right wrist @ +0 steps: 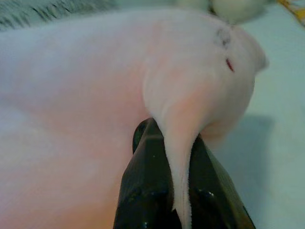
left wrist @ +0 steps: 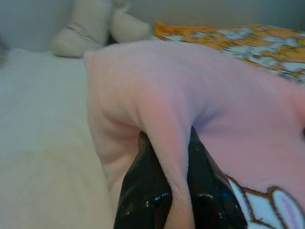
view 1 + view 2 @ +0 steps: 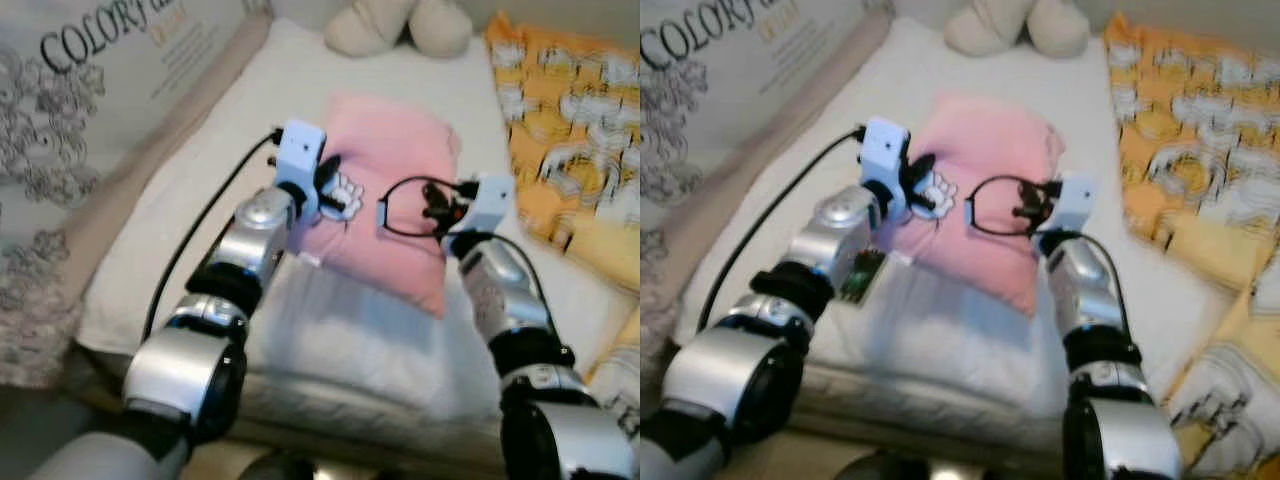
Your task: Clean up the room
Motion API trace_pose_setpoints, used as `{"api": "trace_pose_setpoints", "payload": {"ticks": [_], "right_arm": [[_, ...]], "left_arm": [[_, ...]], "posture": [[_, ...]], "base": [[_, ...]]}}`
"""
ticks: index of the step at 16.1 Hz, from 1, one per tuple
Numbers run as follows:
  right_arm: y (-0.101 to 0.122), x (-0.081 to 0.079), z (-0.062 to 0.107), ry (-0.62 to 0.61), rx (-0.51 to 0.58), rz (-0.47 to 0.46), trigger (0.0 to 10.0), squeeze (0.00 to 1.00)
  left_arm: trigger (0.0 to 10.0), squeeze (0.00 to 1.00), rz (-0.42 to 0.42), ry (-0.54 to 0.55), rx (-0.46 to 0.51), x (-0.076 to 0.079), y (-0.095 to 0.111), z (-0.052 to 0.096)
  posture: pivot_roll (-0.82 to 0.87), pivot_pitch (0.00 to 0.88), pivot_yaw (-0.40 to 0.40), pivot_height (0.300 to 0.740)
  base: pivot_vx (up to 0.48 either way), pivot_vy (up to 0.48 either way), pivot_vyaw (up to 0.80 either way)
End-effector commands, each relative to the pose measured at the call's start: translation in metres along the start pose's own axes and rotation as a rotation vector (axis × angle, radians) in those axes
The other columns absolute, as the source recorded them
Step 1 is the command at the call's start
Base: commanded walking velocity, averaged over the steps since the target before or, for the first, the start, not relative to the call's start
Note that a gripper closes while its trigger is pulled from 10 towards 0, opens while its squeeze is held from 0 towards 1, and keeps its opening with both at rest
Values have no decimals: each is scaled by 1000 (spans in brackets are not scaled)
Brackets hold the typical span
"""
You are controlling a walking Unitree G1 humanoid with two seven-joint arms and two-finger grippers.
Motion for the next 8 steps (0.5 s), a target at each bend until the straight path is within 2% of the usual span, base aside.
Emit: {"api": "trace_pose_setpoints", "payload": {"ticks": [1, 4, 8], "right_arm": [[0, 11, 4, -44, 1, 9, 10000, 0], [-2, 11, 6, -30, -15, 29, 10000, 0], [3, 12, 7, -31, 5, 26, 10000, 0]], "left_arm": [[10000, 0, -12, 88, 72, -20, 18, 3], [10000, 0, -7, 111, 70, -21, 15, 4], [10000, 0, 3, 97, 63, -14, 12, 2]], "posture": [[45, 0, 13, 740], [41, 0, 9, 740], [39, 0, 9, 740]], "base": [[0, 480, 0], [0, 480, 0], [0, 480, 0]]}}
Point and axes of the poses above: a point about 5 cm out from each wrist's last joint towards the gripper, its own z axis pointing back from the gripper into the wrist, its own y axis along the axis of the wrist's last joint, x = y × z, the point moved 3 cm from there along -z, pointing out of the wrist towards the gripper
